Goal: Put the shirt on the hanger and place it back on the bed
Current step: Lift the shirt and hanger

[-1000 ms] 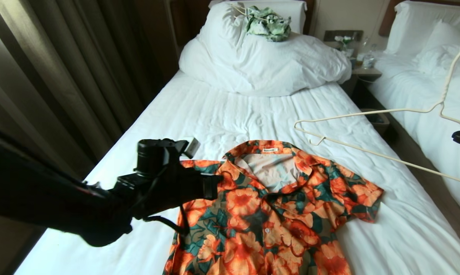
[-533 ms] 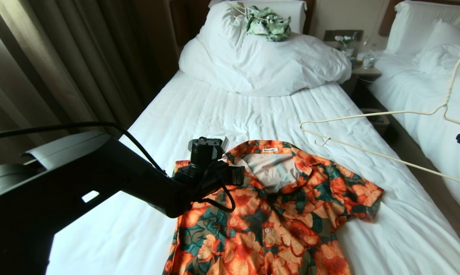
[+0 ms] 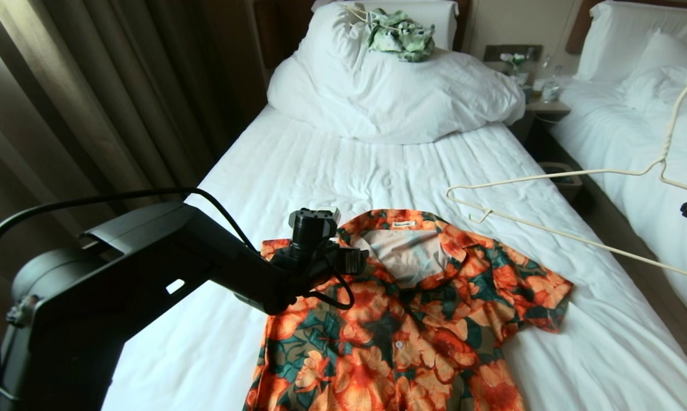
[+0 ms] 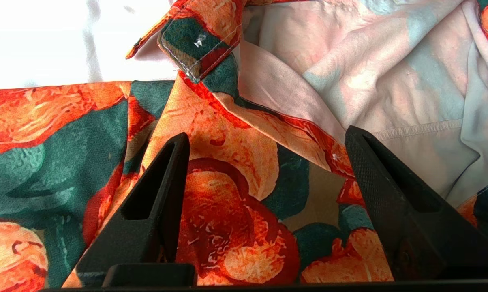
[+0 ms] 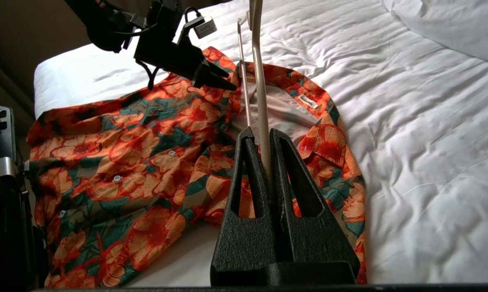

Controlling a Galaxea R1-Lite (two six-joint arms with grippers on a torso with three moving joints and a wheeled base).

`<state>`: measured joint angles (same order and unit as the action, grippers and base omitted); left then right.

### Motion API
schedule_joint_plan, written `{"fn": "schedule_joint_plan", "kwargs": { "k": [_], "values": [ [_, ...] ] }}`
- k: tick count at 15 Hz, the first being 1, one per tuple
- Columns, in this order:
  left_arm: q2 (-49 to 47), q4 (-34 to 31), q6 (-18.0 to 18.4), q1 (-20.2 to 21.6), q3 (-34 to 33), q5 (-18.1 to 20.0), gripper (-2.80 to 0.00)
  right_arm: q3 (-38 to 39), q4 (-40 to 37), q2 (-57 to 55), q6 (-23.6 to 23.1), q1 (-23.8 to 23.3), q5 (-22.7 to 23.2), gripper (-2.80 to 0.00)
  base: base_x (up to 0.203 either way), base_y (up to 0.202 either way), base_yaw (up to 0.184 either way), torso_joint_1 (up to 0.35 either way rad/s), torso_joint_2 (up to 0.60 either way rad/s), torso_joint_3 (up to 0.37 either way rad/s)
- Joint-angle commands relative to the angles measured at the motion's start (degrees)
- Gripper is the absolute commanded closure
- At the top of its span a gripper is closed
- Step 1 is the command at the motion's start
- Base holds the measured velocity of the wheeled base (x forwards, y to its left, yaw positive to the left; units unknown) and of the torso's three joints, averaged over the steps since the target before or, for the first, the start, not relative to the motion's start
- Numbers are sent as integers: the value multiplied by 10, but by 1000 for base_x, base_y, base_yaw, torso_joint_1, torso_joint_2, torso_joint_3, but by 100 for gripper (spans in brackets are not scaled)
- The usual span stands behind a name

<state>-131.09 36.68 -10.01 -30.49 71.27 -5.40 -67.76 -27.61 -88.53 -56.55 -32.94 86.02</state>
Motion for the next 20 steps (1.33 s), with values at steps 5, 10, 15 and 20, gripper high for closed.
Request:
{"fn": "schedule_joint_plan", "kwargs": {
  "k": [5, 10, 15, 20],
  "values": [
    [-32, 2, -4, 1, 41, 0, -280, 1, -1, 1, -4, -1, 4, 0, 0, 0, 0, 0, 0, 0],
    [-65, 5, -7, 4, 81, 0, -280, 7, -1, -1, -4, 0, 3, 0, 0, 0, 0, 0, 0, 0],
    [-74, 5, -9, 7, 98, -4, 0, 7, 0, -2, -4, 0, 3, 0, 0, 0, 0, 0, 0, 0],
    [-47, 3, -18, 7, 95, -37, 0, 21, 1, -5, -5, 4, -1, 0, 0, 0, 0, 0, 0, 0]
  ]
}}
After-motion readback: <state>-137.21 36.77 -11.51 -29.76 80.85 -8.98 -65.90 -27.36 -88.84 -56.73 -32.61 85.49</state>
